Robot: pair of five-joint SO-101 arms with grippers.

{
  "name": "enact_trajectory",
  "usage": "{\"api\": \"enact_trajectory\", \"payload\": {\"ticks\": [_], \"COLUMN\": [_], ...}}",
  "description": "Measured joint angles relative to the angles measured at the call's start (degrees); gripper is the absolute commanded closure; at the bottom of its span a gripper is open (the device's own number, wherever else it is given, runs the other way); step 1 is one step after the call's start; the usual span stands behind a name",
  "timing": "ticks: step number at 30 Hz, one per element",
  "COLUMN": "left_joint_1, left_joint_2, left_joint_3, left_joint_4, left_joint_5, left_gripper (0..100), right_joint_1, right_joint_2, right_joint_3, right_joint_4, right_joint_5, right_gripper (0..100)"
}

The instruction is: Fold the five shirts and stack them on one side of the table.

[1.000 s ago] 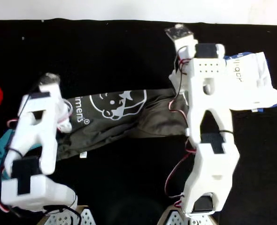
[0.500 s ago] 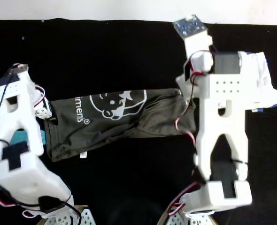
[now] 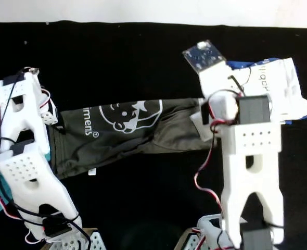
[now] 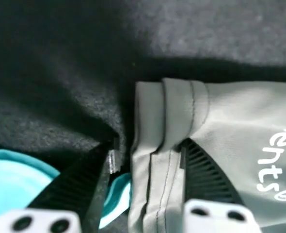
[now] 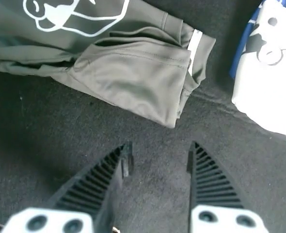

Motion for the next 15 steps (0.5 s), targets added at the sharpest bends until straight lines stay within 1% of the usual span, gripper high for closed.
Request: {"api": "enact_trajectory", "payload": {"ticks": [3,5,9,12,15], "left_joint_1": [2.55,3.87,4.57,2.29,-1.32], "left_joint_2": [0.62,0.88,1.23,1.23,1.85], "left_joint_3": [-0.44,-0.44,-0.53,-2.02,-6.24], "left_joint_4": [2.02,2.73,3.6,4.31,7.3], "left_joint_5": [0.09,0.09,-1.23,-3.6,-5.36], "left_gripper": [99,98,99,99,99], "right_joint_1": [0.0,0.0,-0.09,-0.09,-0.09], "right_joint_2": [-4.48,-8.26,-15.38,-18.81,-22.42], "right_joint_3": [2.11,3.69,9.76,16.79,23.65], "right_joint_4": [0.0,0.0,0.0,-0.09,-1.85], "right_joint_5": [0.0,0.0,0.0,0.0,0.0], "right_gripper": [82.0,82.0,82.0,82.0,82.1]}}
